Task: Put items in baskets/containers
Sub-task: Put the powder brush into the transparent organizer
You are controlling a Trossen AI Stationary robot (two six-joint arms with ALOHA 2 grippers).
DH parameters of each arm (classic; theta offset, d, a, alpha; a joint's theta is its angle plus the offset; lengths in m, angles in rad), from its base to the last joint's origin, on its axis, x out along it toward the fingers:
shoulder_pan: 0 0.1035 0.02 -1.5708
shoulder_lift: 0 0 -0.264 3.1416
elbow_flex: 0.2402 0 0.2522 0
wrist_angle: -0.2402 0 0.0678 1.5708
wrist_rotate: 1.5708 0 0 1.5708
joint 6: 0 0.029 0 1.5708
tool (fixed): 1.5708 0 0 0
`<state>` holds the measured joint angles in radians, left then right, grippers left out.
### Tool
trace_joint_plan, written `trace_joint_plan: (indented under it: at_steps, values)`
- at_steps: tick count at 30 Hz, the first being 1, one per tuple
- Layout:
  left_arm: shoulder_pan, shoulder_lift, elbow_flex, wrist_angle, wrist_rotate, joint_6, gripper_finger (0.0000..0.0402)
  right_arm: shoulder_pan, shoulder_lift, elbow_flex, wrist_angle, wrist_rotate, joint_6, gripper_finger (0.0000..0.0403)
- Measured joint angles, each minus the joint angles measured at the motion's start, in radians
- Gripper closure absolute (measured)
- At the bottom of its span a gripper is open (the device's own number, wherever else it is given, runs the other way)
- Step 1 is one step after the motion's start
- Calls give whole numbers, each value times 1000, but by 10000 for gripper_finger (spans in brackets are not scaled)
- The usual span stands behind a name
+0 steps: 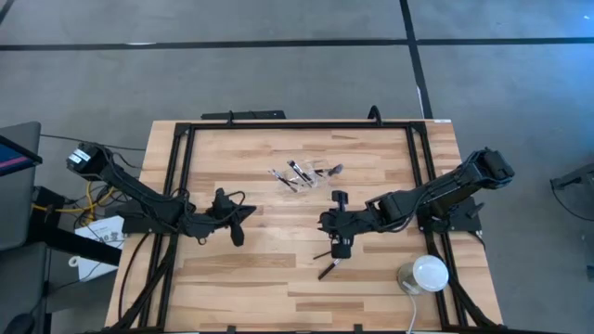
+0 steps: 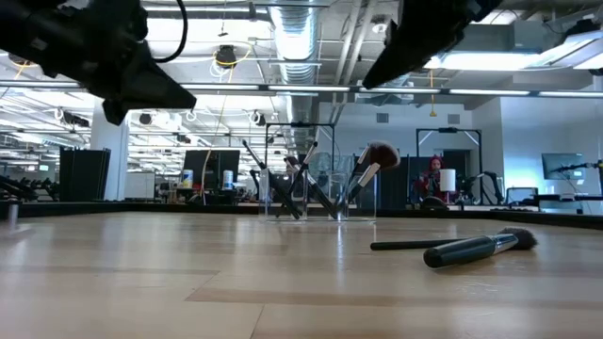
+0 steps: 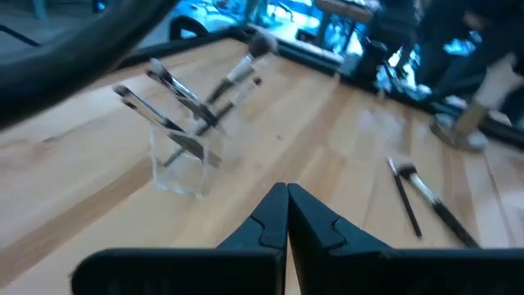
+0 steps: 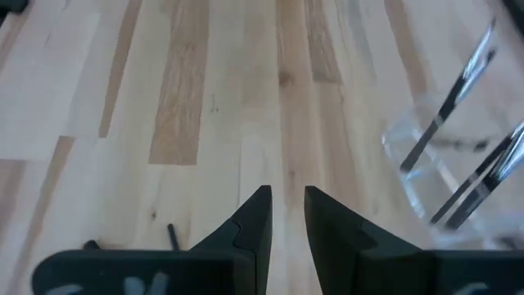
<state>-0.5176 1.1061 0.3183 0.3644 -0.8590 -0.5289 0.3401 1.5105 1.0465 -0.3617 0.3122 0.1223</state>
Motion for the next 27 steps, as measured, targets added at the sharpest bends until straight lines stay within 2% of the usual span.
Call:
trace_joint_plan:
  at_steps: [4, 12, 16, 19, 23, 27]
  values:
    - [58, -2, 0, 17, -2, 0, 396, 9, 0, -11, 0, 0, 132, 337]
    - [136, -6, 0, 80, -8, 0, 396, 92, 0, -11, 12, 13, 251, 337]
    - [200, -7, 0, 157, -66, 0, 396, 141, 0, -11, 12, 69, 290, 337]
    - [228, -9, 0, 202, -59, 0, 396, 176, 0, -11, 15, 119, 302, 337]
    - [247, -9, 0, 202, -56, 2, 396, 210, 0, -12, 33, 184, 404, 337]
    - [261, -8, 0, 251, -54, 7, 396, 237, 0, -61, 129, 254, 480, 337]
